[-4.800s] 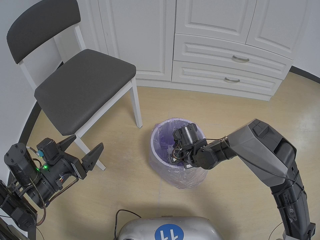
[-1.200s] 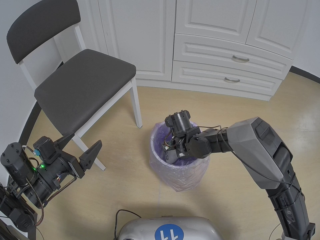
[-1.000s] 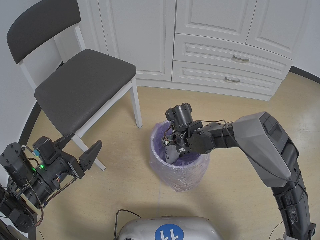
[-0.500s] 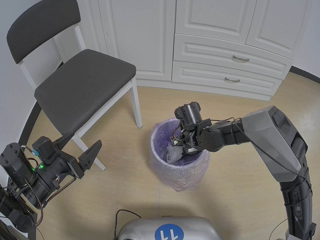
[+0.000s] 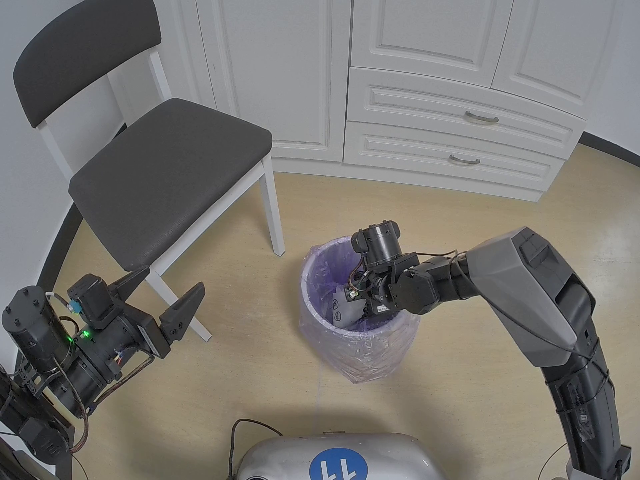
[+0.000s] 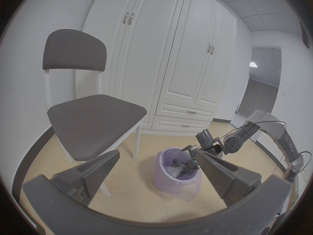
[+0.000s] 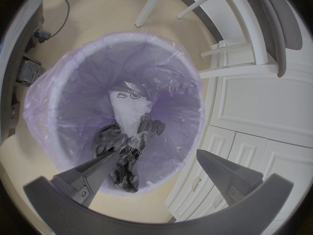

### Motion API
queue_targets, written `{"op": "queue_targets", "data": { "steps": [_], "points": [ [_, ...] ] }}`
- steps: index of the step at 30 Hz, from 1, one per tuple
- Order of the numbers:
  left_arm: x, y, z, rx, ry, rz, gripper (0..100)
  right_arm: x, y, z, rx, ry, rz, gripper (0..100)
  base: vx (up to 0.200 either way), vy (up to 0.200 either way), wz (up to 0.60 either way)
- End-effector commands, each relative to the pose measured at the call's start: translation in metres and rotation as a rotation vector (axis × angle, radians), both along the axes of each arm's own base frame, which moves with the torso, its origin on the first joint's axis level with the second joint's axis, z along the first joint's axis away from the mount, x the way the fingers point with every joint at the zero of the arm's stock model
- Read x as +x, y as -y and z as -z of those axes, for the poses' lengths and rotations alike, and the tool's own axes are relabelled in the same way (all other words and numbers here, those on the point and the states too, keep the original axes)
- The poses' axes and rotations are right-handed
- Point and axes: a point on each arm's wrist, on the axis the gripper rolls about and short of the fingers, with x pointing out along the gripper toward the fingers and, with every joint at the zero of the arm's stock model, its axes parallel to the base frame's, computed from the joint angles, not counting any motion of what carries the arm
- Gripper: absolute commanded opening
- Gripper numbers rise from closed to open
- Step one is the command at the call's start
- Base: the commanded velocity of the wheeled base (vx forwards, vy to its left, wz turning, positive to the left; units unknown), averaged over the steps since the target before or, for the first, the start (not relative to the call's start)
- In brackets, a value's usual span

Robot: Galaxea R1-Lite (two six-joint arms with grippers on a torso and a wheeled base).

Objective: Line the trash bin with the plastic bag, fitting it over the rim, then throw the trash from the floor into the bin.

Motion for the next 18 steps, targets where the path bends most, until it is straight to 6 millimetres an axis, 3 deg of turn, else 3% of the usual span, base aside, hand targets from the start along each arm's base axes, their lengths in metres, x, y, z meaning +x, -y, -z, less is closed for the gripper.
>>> {"op": "queue_targets", "data": {
  "steps": [1, 4, 7, 10, 13, 18],
  "points": [
    [0.002, 0.0, 0.003, 0.006, -0.015, -0.004, 100, 0.012, -0.015, 0.028, 0.004, 0.004, -0.011, 100, 0.0, 0.0, 0.0],
    [0.002, 0.0, 0.004, 0.006, -0.016, -0.004, 100, 0.016, -0.023, 0.03, 0.018, 0.023, -0.021, 100, 0.0, 0.0, 0.0],
    [0.002, 0.0, 0.003, 0.006, -0.015, -0.004, 100, 0.014, -0.03, 0.046, 0.009, -0.002, -0.029, 100, 0.0, 0.0, 0.0],
    [0.002, 0.0, 0.003, 0.006, -0.015, -0.004, 100, 0.013, -0.031, 0.046, 0.021, 0.004, -0.027, 100, 0.0, 0.0, 0.0],
    [0.002, 0.0, 0.003, 0.006, -0.015, -0.004, 100, 0.015, -0.028, 0.036, 0.033, 0.018, -0.02, 100, 0.0, 0.0, 0.0],
    [0.002, 0.0, 0.003, 0.005, -0.012, -0.004, 100, 0.021, -0.014, -0.002, 0.056, 0.071, 0.005, 100, 0.0, 0.0, 0.0]
  ]
}}
